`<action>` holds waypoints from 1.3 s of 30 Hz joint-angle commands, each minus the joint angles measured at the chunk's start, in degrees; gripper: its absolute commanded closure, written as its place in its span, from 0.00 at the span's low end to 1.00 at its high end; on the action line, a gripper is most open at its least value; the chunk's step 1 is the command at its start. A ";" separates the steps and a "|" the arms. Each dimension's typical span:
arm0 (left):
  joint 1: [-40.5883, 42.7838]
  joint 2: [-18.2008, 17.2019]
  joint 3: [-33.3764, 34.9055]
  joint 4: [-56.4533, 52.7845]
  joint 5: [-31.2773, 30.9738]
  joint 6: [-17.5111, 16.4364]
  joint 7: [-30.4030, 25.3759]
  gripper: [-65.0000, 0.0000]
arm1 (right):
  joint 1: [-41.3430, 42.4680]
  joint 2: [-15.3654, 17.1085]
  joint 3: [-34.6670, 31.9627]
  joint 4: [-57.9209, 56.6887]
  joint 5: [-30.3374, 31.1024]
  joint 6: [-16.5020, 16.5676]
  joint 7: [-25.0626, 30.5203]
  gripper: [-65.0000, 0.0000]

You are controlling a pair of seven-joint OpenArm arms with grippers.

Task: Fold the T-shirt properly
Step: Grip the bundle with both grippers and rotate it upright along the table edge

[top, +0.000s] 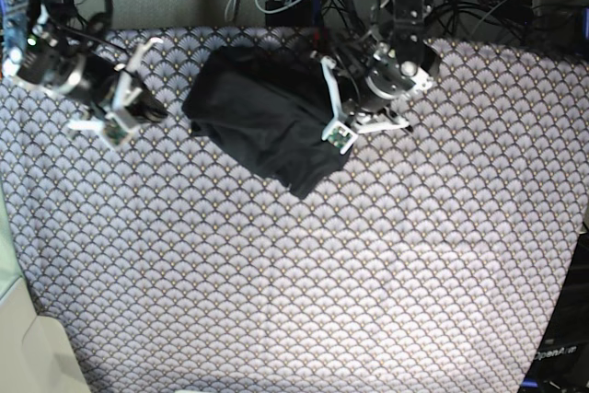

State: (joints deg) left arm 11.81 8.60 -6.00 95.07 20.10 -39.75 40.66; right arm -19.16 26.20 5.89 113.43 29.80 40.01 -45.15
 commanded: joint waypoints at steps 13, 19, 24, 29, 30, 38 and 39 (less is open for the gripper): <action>-0.96 0.40 -0.11 0.45 -0.36 -0.25 -0.71 1.00 | 9.62 2.51 -7.25 -13.95 0.66 -0.01 8.97 1.00; -3.24 0.40 -0.11 -1.13 -0.54 -0.25 -0.71 1.00 | 8.92 2.16 -11.91 -18.35 0.66 -0.01 12.31 1.00; -6.93 0.40 -0.11 -5.62 -0.62 -0.25 -0.71 1.00 | 4.78 1.89 -12.44 -16.50 0.75 -0.01 13.45 1.00; -10.10 0.40 0.15 -8.25 -3.53 -0.25 -0.80 1.00 | 1.62 0.75 -12.79 -13.25 0.75 -0.01 13.19 1.00; -10.45 0.40 0.15 -8.52 -5.02 -0.25 -0.80 1.00 | 1.09 0.05 -12.79 -12.90 0.75 -0.01 13.19 1.00; -13.70 0.40 0.51 -13.70 -13.20 -0.21 -0.88 1.00 | -1.72 -3.12 -12.88 -12.37 0.75 -0.01 13.01 1.00; -13.88 0.40 0.51 -14.23 -13.64 -0.03 -1.06 1.00 | -2.16 -3.12 -12.88 -12.46 0.75 -0.01 13.19 1.00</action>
State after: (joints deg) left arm -1.30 8.51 -5.78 80.09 7.44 -39.27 40.25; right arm -21.19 22.55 -7.27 99.92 29.50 39.62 -33.08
